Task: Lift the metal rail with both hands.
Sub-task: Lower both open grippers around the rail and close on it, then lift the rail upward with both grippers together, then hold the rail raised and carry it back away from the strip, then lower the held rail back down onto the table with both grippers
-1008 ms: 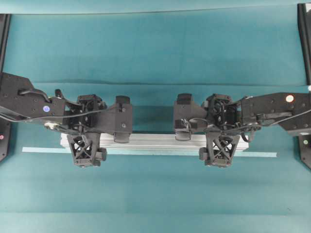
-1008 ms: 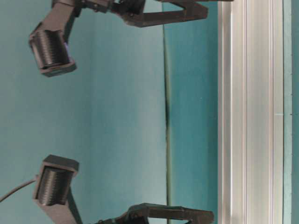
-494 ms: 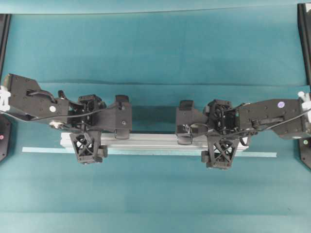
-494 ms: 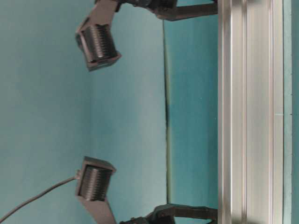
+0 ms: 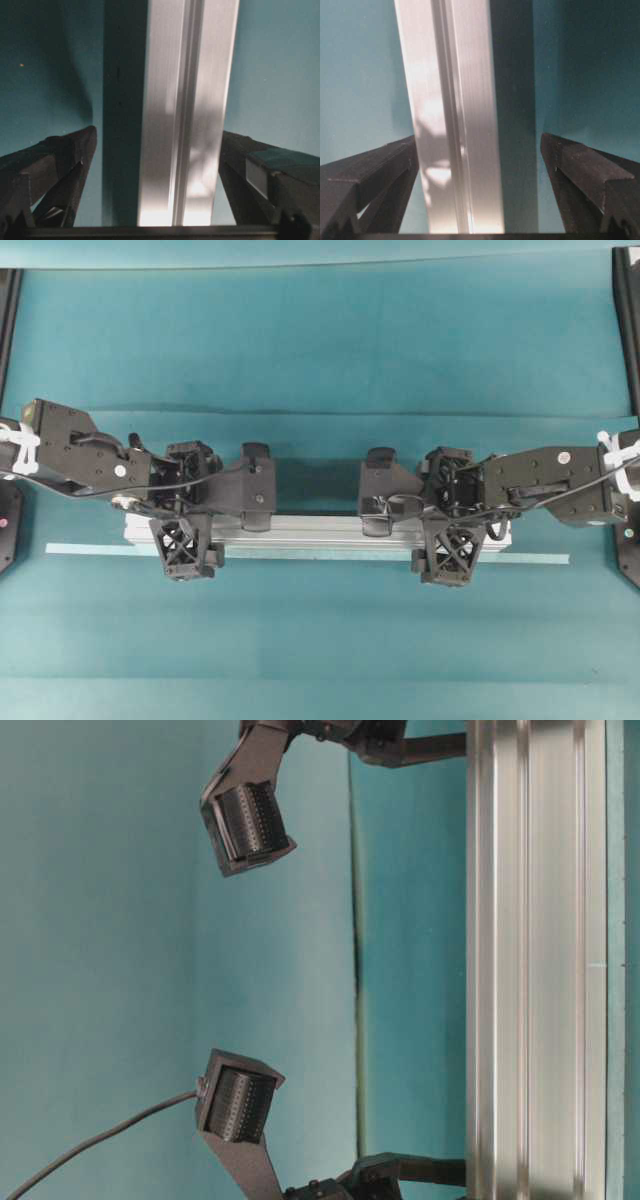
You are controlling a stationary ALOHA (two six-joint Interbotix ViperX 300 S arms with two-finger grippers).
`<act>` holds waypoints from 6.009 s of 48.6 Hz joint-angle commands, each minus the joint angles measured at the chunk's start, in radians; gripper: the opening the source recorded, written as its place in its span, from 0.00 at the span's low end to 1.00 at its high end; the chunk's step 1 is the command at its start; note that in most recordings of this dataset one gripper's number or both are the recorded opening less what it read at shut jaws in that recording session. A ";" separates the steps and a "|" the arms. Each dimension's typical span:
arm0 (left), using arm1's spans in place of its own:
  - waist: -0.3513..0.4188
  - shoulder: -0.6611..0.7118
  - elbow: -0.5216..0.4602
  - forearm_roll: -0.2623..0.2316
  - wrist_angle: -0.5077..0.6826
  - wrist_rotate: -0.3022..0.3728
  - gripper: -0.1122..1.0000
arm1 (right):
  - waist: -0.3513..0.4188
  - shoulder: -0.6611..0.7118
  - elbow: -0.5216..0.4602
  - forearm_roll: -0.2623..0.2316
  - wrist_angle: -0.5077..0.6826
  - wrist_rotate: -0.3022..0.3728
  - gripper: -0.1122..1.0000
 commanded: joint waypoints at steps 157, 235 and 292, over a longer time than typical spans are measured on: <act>0.021 -0.330 -0.515 0.005 0.686 -0.017 0.42 | -0.064 -0.255 -0.580 0.032 0.830 0.041 0.45; 0.032 -0.235 -1.017 0.005 1.063 -0.005 0.42 | -0.066 -0.219 -1.028 0.009 1.131 0.063 0.45; 0.031 -0.232 -0.641 0.005 0.862 -0.020 0.42 | -0.057 -0.190 -0.661 -0.003 0.980 0.061 0.45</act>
